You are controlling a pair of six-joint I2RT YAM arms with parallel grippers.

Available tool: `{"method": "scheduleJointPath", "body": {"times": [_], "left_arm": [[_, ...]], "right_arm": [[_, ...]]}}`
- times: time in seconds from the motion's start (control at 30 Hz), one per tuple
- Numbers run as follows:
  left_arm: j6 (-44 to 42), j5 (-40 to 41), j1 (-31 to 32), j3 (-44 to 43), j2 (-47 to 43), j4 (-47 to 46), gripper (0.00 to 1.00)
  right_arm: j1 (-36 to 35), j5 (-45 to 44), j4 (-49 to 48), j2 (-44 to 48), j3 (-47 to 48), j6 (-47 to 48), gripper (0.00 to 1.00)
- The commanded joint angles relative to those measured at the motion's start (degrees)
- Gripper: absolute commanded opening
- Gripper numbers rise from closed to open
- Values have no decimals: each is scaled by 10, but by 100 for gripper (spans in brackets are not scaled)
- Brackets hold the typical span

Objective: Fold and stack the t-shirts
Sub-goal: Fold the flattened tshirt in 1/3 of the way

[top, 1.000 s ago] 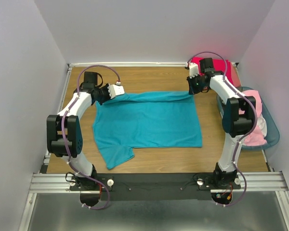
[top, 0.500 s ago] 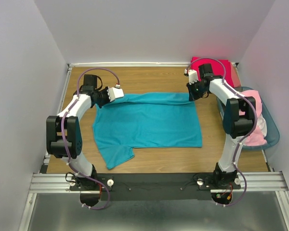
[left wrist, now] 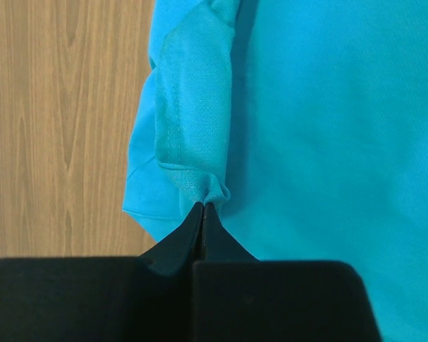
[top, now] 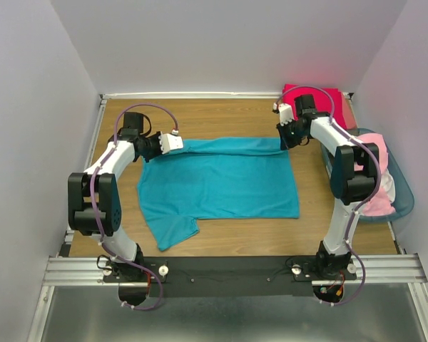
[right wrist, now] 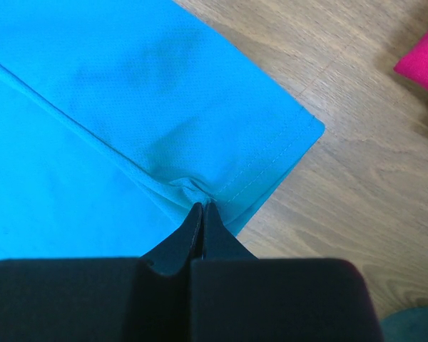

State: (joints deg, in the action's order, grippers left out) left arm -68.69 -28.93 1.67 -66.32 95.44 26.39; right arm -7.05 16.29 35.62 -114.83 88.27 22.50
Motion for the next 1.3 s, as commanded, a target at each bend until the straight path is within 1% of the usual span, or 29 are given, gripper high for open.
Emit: {"method": "scheduleJointPath", "body": {"times": [0.0, 0.03, 0.07, 0.17, 0.2, 0.23, 0.27, 0.3, 0.4, 0.5, 0.53, 0.57, 0.6, 0.63, 0.73, 0.77, 0.87, 0.9, 1.0, 1.13, 1.17, 1.27], "left_arm": [[-50, -18, -4, 22, -31, 32, 0], [-71, -19, -4, 28, -32, 40, 0], [-71, -20, -4, 30, -33, 40, 0], [-134, -24, -4, 39, -37, 70, 9], [-145, -24, -3, 40, -38, 91, 13], [-153, -26, -2, 38, -38, 101, 22], [-159, -28, -2, 34, -36, 110, 26], [-165, -31, -2, 28, -32, 135, 29], [-161, -54, -2, -17, -5, 183, 48], [-113, -74, -2, -64, 26, 182, 49], [-79, -90, -3, -74, 32, 174, 49], [-52, -103, -2, -89, 41, 147, 49], [-31, -103, -2, -97, 48, 138, 49], [10, -114, -1, -107, 65, 131, 49], [48, -136, 4, -163, 103, 145, 49], [77, -140, 6, -187, 126, 147, 49], [114, -145, 13, -230, 173, 154, 49], [138, -146, 14, -238, 183, 155, 49], [162, -146, 17, -265, 220, 163, 49], [170, -147, 22, -271, 250, 173, 49], [169, -148, 25, -268, 255, 174, 48], [157, -155, 33, -254, 253, 188, 42]], "right_arm": [[7, -9, -4, 19, -2, 14, 1], [7, -10, -4, 22, -8, 18, 1], [7, -10, -4, 22, -12, 18, 1], [7, -7, -3, 29, -23, 32, 1], [7, -6, -3, 31, -26, 33, 6], [7, -4, -3, 32, -27, 36, 13], [7, -4, -2, 35, -31, 35, 23], [7, -5, -2, 37, -32, 35, 38], [8, -3, -1, 49, -25, 28, 49], [7, 7, 2, 50, -9, 13, 49], [7, 10, 5, 49, 1, 9, 48], [7, 18, 8, 44, 6, -2, 47], [8, 22, 10, 38, 10, -7, 47], [7, 26, 17, 35, 22, -11, 45], [7, 40, 34, 15, 37, -25, 45], [8, 42, 36, 10, 42, -29, 45], [7, 45, 40, -3, 51, -39, 44], [7, 44, 42, -8, 52, -41, 44], [7, 42, 45, -13, 56, -45, 44], [7, 36, 50, -16, 57, -42, 44], [7, 33, 50, -17, 58, -40, 44], [8, 23, 51, -15, 55, -36, 44]]}}
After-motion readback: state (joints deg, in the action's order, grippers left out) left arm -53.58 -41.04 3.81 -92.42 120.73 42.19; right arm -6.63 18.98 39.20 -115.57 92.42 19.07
